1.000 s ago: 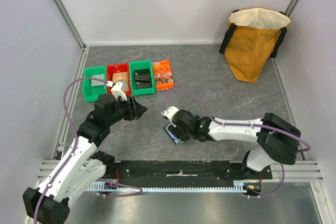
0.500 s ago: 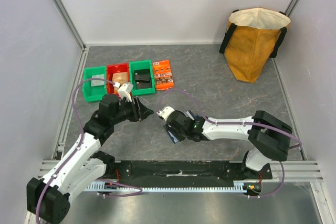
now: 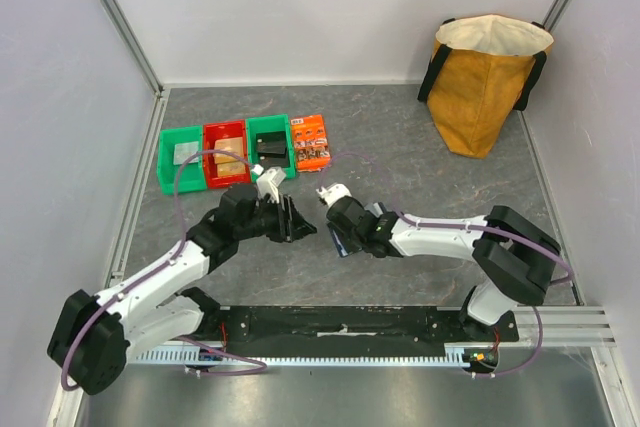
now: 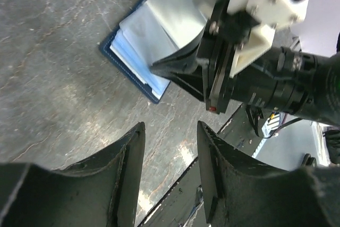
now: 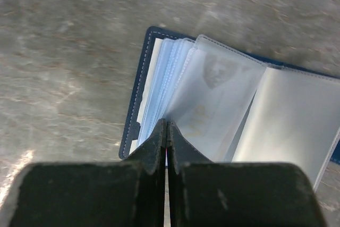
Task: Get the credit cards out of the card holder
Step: Remove the credit card from the card holder.
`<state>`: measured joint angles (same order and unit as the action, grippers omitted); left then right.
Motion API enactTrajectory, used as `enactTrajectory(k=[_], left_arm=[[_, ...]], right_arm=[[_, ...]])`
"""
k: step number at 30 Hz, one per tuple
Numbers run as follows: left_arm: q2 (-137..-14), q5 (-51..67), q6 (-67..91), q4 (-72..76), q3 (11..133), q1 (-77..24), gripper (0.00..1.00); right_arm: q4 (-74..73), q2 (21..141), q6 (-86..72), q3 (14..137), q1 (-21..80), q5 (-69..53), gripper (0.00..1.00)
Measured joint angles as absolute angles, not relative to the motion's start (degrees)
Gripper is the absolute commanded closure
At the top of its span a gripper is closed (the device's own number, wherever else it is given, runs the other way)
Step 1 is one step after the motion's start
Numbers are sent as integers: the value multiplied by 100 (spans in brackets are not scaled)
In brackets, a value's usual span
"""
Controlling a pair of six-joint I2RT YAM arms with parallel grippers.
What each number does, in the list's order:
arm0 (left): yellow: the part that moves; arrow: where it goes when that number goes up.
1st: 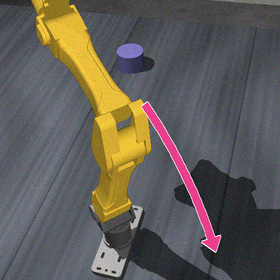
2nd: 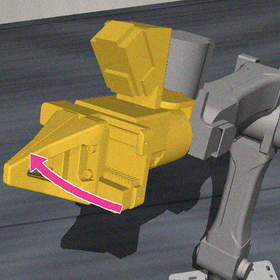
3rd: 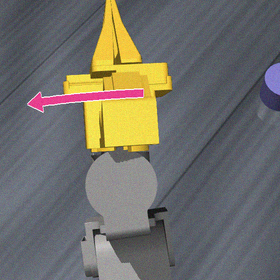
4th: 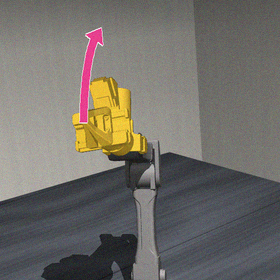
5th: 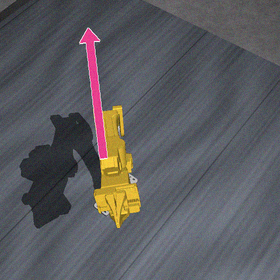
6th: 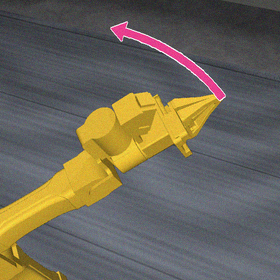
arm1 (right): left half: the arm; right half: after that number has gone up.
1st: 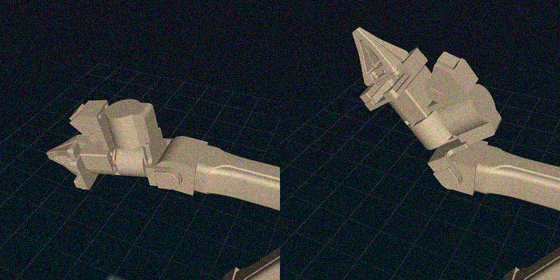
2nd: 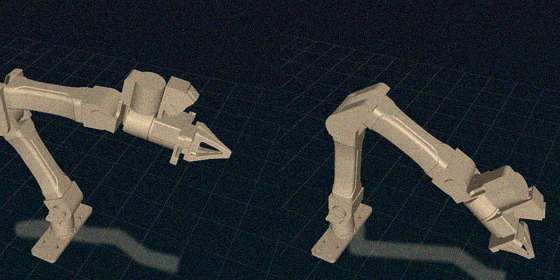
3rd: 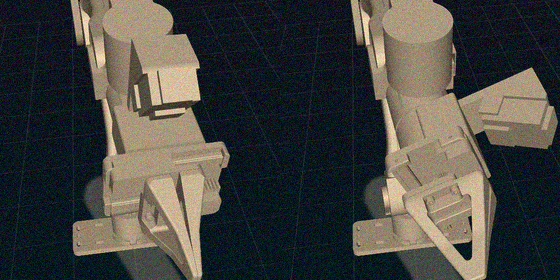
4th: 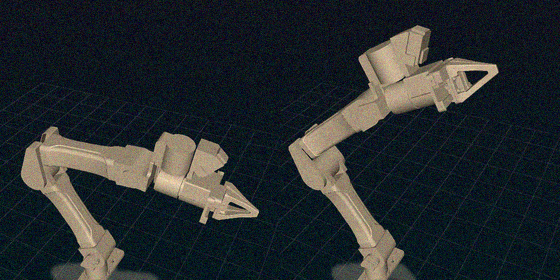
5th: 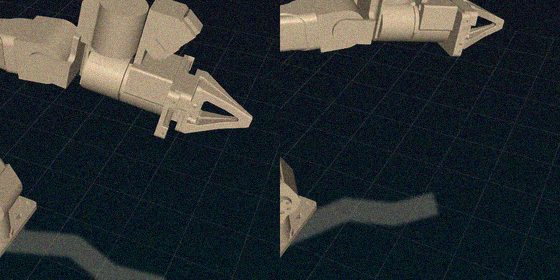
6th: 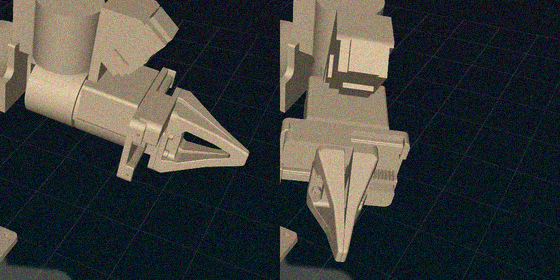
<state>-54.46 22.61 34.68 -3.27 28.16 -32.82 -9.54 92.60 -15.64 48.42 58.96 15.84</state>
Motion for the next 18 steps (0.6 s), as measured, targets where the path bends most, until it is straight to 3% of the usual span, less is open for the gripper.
enactTrajectory(k=[4, 8, 18], left_arm=[[-5889, 2255, 3579, 95, 2816, -3533, 54], [-6510, 2255, 3706, 523, 2834, -3771, 56], [-8359, 2276, 3962, 1284, 3651, -4064, 83]], right_arm=[[-1022, 9013, -1752, 4619, 5583, 1660, 94], [-1083, 8774, -1890, 4445, 5282, 1656, 75], [-1015, 8357, -1894, 4237, 4794, 1264, 35]])
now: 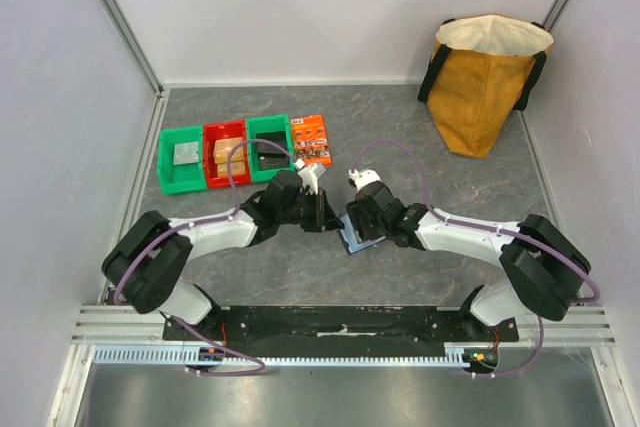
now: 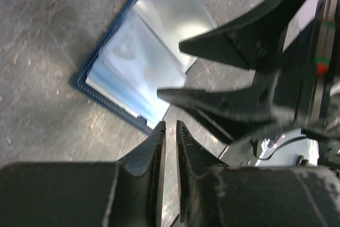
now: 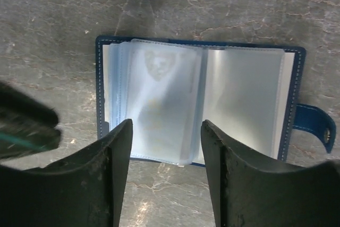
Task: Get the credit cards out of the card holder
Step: Remove the credit card from the card holder.
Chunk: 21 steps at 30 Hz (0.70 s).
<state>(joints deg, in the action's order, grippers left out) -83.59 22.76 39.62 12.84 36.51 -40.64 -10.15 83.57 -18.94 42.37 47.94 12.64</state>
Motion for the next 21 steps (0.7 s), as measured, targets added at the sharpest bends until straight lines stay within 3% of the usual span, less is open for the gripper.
enactTrajectory(k=[14, 21], left_arm=[[-9749, 2276, 3957, 1437, 4056, -4134, 88], [-9782, 2233, 3946, 1225, 4051, -4139, 90]], right_arm=[[-902, 8357, -1861, 4051, 4799, 982, 24], [-897, 8420, -1850, 4051, 4799, 930, 29]])
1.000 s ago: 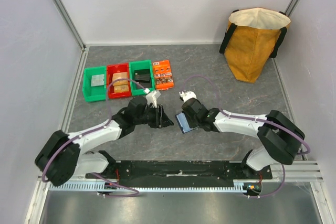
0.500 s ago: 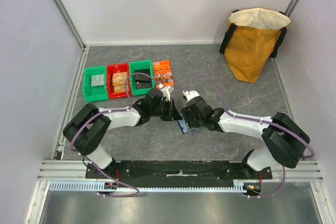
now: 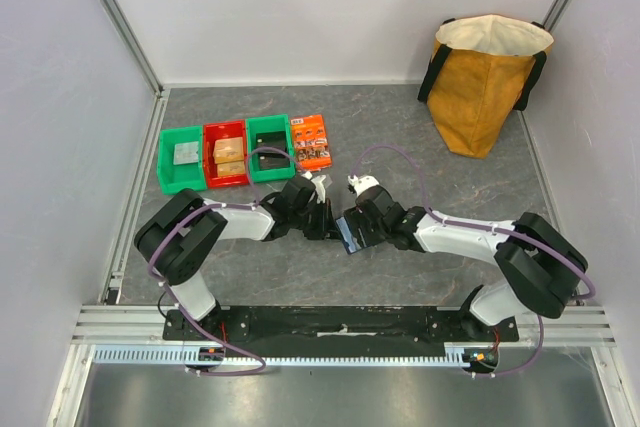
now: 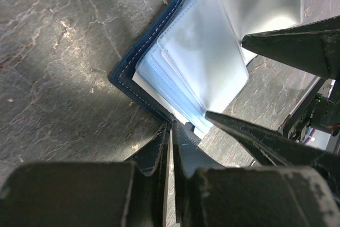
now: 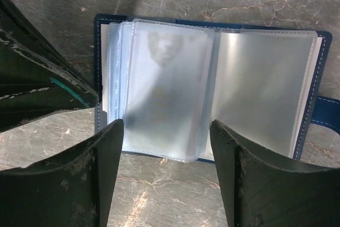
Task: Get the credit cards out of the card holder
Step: Remove the credit card from the card holder.
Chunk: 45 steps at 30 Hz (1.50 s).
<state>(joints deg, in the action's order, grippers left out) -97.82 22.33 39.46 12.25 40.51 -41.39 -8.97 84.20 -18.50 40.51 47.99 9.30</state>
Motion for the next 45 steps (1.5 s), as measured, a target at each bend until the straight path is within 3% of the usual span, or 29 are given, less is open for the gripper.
enactTrajectory(k=[8, 21, 31, 45], left_arm=[[-9760, 2119, 3940, 1160, 4045, -4160, 91], [-9686, 2008, 3916, 1013, 4045, -4165, 93], [-9640, 1955, 3894, 939, 4045, -4165, 93], [-9260, 1966, 3894, 760, 4058, -4193, 89]], right_arm=[[-917, 8466, -1855, 4051, 4799, 1203, 50], [-1474, 8309, -1898, 4123, 4539, 2191, 39], [-1977, 7867, -1892, 4241, 3791, 2716, 41], [-1658, 7695, -1275, 4296, 3693, 1199, 32]])
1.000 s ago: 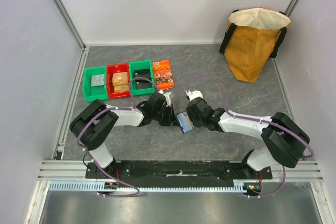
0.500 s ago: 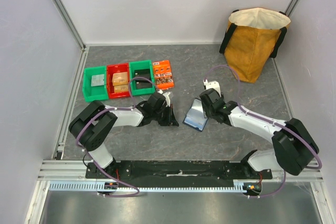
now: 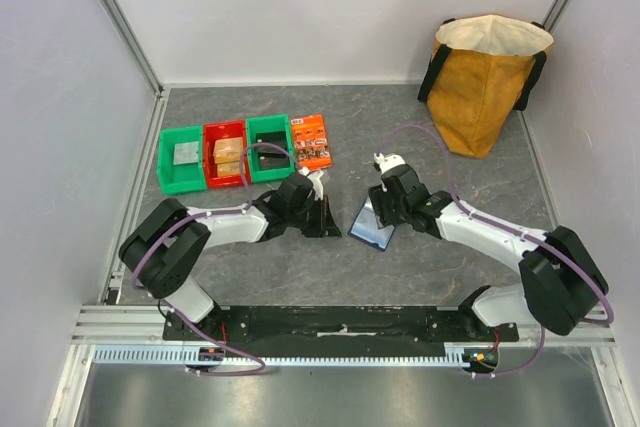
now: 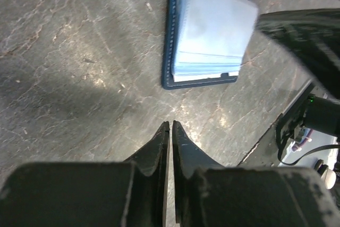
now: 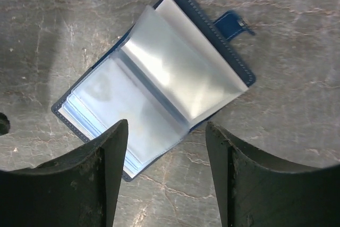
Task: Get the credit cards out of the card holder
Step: Remove the credit card from the card holder.
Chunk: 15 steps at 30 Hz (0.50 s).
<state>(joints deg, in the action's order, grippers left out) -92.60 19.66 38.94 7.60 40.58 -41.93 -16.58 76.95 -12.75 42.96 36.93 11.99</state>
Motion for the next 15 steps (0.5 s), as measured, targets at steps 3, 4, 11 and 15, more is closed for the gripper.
enactTrajectory(k=[3, 4, 11, 15], left_arm=[[-9054, 1966, 3894, 762, 4058, -4193, 89], [-8984, 1964, 3894, 764, 4056, -4193, 89], [-8479, 1949, 3896, 781, 3848, -4193, 89], [-8206, 1876, 3896, 735, 3636, -4191, 89]], right_arm=[[-1581, 7977, -1194, 4298, 3660, 947, 30], [-1559, 8073, -1177, 4300, 3642, 849, 30], [-1404, 8576, -1144, 4333, 3605, 132, 30], [-1219, 8576, -1396, 4289, 3671, -379, 30]])
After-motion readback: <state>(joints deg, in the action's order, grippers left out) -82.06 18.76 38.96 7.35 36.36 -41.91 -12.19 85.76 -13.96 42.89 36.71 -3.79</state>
